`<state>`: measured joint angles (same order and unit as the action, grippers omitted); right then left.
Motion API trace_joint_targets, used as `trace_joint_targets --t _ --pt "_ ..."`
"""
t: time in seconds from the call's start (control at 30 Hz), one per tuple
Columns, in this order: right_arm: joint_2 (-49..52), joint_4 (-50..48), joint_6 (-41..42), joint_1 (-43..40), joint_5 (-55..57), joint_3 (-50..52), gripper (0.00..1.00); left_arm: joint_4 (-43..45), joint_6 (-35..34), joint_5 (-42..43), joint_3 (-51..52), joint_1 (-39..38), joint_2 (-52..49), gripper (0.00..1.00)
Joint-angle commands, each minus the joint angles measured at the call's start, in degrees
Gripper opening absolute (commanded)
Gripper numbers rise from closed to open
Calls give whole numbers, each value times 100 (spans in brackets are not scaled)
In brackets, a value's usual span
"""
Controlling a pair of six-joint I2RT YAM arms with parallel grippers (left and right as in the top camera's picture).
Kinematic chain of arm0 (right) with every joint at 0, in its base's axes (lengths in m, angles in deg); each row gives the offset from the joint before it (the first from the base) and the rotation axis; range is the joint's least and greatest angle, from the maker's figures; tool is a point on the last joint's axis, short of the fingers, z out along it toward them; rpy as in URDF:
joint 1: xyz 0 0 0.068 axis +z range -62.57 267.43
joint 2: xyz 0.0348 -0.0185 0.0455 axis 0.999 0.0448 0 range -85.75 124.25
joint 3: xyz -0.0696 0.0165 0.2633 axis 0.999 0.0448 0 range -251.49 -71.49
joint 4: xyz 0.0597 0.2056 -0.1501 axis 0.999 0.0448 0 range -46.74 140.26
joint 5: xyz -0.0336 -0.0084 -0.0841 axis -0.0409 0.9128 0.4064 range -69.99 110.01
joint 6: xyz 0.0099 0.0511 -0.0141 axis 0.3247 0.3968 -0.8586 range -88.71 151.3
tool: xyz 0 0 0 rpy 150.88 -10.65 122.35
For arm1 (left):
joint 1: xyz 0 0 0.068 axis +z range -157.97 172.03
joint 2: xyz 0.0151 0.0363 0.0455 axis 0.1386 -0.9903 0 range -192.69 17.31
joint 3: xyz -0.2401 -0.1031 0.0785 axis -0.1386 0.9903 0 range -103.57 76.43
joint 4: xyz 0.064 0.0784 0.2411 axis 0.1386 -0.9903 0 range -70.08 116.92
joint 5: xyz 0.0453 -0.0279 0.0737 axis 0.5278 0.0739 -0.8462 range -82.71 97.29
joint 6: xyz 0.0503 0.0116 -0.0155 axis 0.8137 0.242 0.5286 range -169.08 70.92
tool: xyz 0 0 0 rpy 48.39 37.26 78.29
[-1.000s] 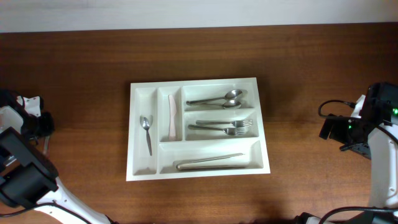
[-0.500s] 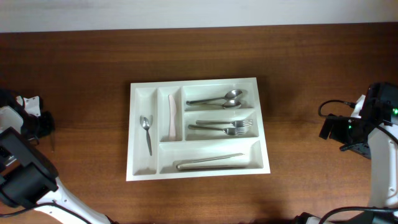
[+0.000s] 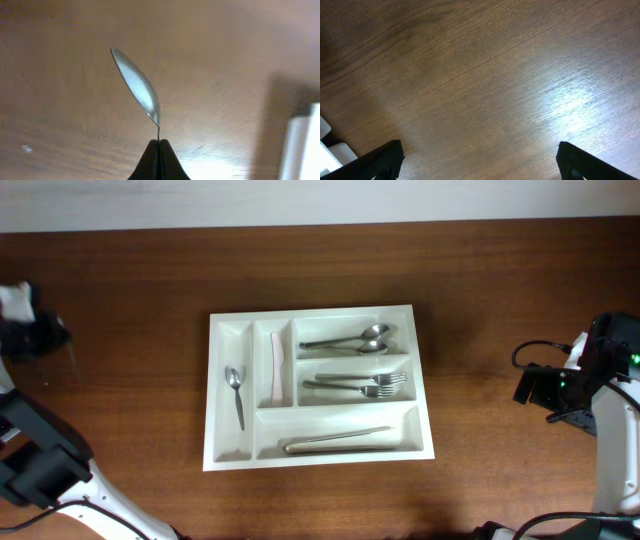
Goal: Pack container
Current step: 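Close the left gripper on the spoon handle and lift it, then carry the spoon right and release it into the left compartment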
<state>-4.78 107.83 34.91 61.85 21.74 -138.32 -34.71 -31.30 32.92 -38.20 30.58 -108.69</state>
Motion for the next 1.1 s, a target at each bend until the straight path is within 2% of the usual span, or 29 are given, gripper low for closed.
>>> trace_joint_targets --t 0.0,0.3,0.53,0.67,0.87,1.07 --pt "26 -13 -22 -31 92 -7 99 -435 -39 459 -737 -236 284 2" --pt "26 -13 -22 -31 92 -7 99 -2009 -37 376 -1143 -1342 761 2" --pt "26 -13 -22 -31 92 -7 99 -2686 -131 -350 -1141 -2476 774 2" --pt "26 -13 -22 -31 92 -7 99 -2817 -516 -710 -1106 -2973 772 2" --pt "26 -13 -22 -31 90 -7 99 -3016 -1565 -1661 -914 -3591 761 2" --pt "26 -13 -22 -31 92 -7 99 -2710 -2076 -1668 -35 -3989 761 2"
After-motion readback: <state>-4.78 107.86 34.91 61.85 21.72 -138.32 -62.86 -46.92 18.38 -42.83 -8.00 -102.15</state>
